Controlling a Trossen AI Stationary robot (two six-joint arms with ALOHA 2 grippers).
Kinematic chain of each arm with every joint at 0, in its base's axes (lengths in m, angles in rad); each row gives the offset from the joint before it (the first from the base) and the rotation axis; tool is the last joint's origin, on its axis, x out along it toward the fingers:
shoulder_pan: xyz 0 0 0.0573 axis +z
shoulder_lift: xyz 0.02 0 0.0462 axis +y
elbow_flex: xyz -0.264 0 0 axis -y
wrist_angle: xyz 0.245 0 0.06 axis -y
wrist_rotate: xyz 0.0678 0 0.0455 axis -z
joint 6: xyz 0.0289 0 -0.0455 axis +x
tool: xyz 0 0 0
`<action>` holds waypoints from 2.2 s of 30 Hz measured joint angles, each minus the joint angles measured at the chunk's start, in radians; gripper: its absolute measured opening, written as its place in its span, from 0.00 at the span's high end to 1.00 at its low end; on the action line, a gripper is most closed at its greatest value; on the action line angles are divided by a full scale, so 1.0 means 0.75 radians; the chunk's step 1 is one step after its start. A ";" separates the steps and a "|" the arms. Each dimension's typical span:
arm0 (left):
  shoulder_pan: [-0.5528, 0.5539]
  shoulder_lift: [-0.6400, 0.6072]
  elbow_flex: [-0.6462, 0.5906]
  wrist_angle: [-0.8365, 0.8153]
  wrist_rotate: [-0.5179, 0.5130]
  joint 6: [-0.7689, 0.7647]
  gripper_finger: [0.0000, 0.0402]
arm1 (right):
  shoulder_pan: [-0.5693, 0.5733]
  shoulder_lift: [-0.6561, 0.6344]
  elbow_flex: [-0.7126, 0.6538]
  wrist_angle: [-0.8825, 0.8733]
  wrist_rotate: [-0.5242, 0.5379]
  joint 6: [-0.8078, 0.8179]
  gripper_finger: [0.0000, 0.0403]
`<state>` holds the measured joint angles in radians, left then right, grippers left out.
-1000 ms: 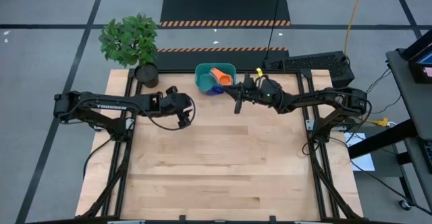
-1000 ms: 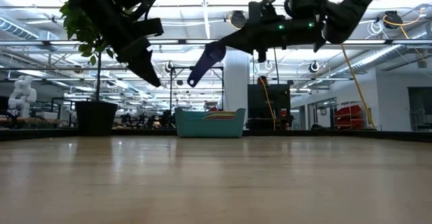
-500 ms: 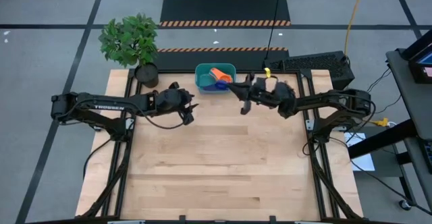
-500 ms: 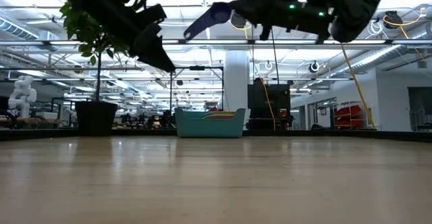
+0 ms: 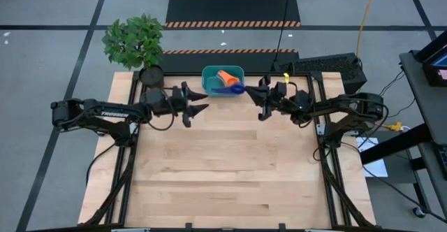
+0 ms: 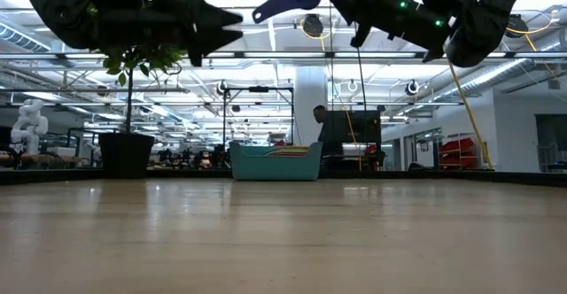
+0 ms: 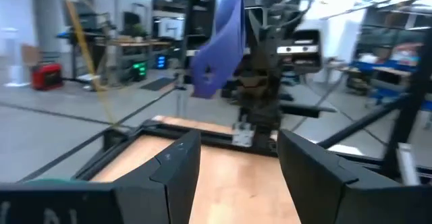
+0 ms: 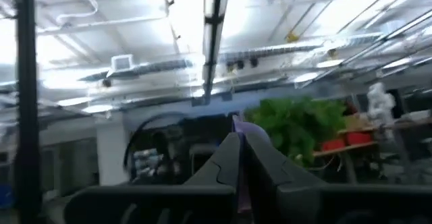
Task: Nest measuring cups in basket
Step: Stack the dark blue measuring cup on top of the orange measuring cup in the blue bin
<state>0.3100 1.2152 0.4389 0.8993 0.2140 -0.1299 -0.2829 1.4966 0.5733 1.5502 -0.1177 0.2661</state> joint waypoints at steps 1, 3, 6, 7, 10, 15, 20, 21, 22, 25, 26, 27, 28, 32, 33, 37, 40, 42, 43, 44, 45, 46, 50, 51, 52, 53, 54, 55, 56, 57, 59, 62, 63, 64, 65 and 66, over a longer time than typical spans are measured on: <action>0.000 0.000 0.005 0.001 0.024 0.000 0.50 | 0.005 0.008 0.010 0.001 -0.023 0.000 1.00; 0.000 0.001 0.007 0.006 0.054 0.008 0.50 | 0.010 0.009 0.021 0.010 -0.054 0.005 1.00; 0.000 0.001 0.007 0.065 0.097 0.031 0.50 | 0.018 0.009 0.034 0.010 -0.094 0.031 1.00; -0.001 0.001 0.007 0.076 0.105 0.039 0.50 | 0.023 0.009 0.036 0.010 -0.094 0.035 1.00; -0.008 0.005 0.007 0.101 0.109 0.066 0.50 | 0.039 0.009 0.047 0.010 -0.096 0.038 1.00; -0.024 0.004 0.007 0.170 0.108 0.096 0.50 | 0.058 0.009 0.068 -0.029 -0.100 0.027 1.00; -0.028 0.004 0.007 0.201 0.098 0.093 0.50 | 0.057 0.009 0.088 -0.077 -0.129 0.024 1.00; -0.033 0.005 0.007 0.202 0.098 0.095 0.50 | 0.058 0.009 0.093 -0.085 -0.129 0.024 1.00; -0.036 0.004 0.007 0.202 0.099 0.097 0.50 | 0.058 0.009 0.095 -0.087 -0.129 0.024 1.00; -0.043 0.005 0.007 0.206 0.098 0.098 0.50 | 0.057 0.009 0.095 -0.089 -0.129 0.024 1.00; -0.045 0.005 0.007 0.211 0.098 0.099 0.50 | 0.057 0.009 0.095 -0.089 -0.130 0.024 1.00; -0.048 0.005 0.007 0.216 0.098 0.099 0.50 | 0.058 0.009 0.095 -0.089 -0.130 0.024 1.00; -0.047 0.005 0.007 0.221 0.097 0.101 0.50 | 0.057 0.009 0.095 -0.088 -0.130 0.024 1.00; -0.048 0.005 0.007 0.227 0.096 0.101 0.50 | 0.058 0.009 0.095 -0.089 -0.130 0.023 1.00; -0.049 0.005 0.007 0.227 0.094 0.101 0.50 | 0.058 0.009 0.095 -0.089 -0.130 0.023 1.00; -0.070 0.031 0.011 0.240 0.087 0.123 0.50 | 0.057 0.009 0.095 -0.088 -0.130 0.023 1.00; -0.083 0.067 0.020 0.274 0.089 0.127 0.50 | 0.057 0.009 0.095 -0.088 -0.130 0.023 1.00; -0.086 0.105 0.042 0.310 0.086 0.133 0.50 | 0.057 0.009 0.095 -0.088 -0.130 0.023 1.00; -0.084 0.114 0.041 0.306 0.086 0.132 0.50 | 0.057 0.009 0.095 -0.088 -0.130 0.023 1.00; -0.081 0.123 0.041 0.306 0.085 0.133 0.50 | 0.057 0.009 0.095 -0.088 -0.130 0.024 1.00; -0.079 0.127 0.041 0.311 0.083 0.135 0.51 | 0.057 0.009 0.095 -0.088 -0.135 0.024 1.00; -0.076 0.129 0.041 0.318 0.082 0.135 0.52 | 0.057 0.009 0.095 -0.088 -0.153 0.024 1.00; -0.068 0.129 0.041 0.327 0.100 0.134 0.61 | 0.057 0.009 0.095 -0.088 -0.165 0.024 1.00; -0.068 0.129 0.041 0.342 0.106 0.135 0.64 | 0.057 0.009 0.095 -0.088 -0.165 0.024 1.00; -0.069 0.128 0.041 0.350 0.109 0.135 0.66 | 0.057 0.009 0.095 -0.089 -0.165 0.024 1.00; -0.069 0.128 0.041 0.350 0.110 0.135 0.69 | 0.057 0.009 0.095 -0.088 -0.165 0.024 1.00; -0.069 0.128 0.041 0.349 0.110 0.133 0.72 | 0.057 0.009 0.095 -0.088 -0.165 0.024 1.00; -0.068 0.129 0.041 0.349 0.110 0.127 0.74 | 0.057 0.009 0.095 -0.088 -0.165 0.024 1.00; -0.068 0.129 0.041 0.351 0.110 0.126 0.77 | 0.057 0.009 0.095 -0.089 -0.165 0.024 1.00; -0.068 0.129 0.041 0.355 0.110 0.127 0.79 | 0.057 0.009 0.095 -0.089 -0.165 0.024 1.00; -0.068 0.129 0.041 0.355 0.110 0.131 0.85 | 0.057 0.009 0.095 -0.089 -0.166 0.024 1.00; -0.067 0.129 0.041 0.355 0.127 0.130 0.95 | 0.057 0.009 0.095 -0.088 -0.165 0.023 1.00; -0.066 0.129 0.041 0.355 0.144 0.129 0.97 | 0.056 0.009 0.095 -0.090 -0.165 0.024 1.00; -0.060 0.128 0.041 0.355 0.164 0.122 0.97 | 0.055 0.010 0.094 -0.095 -0.164 0.024 1.00; -0.053 0.129 0.041 0.357 0.181 0.105 0.97 | 0.055 0.010 0.094 -0.100 -0.164 0.024 1.00; -0.043 0.127 0.041 0.361 0.197 0.082 0.97 | 0.056 0.009 0.094 -0.113 -0.164 0.021 0.99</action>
<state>0.2775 1.3108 0.4694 1.1699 0.3621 -0.0681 -0.2411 1.5036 0.6441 1.4654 -0.2409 0.2819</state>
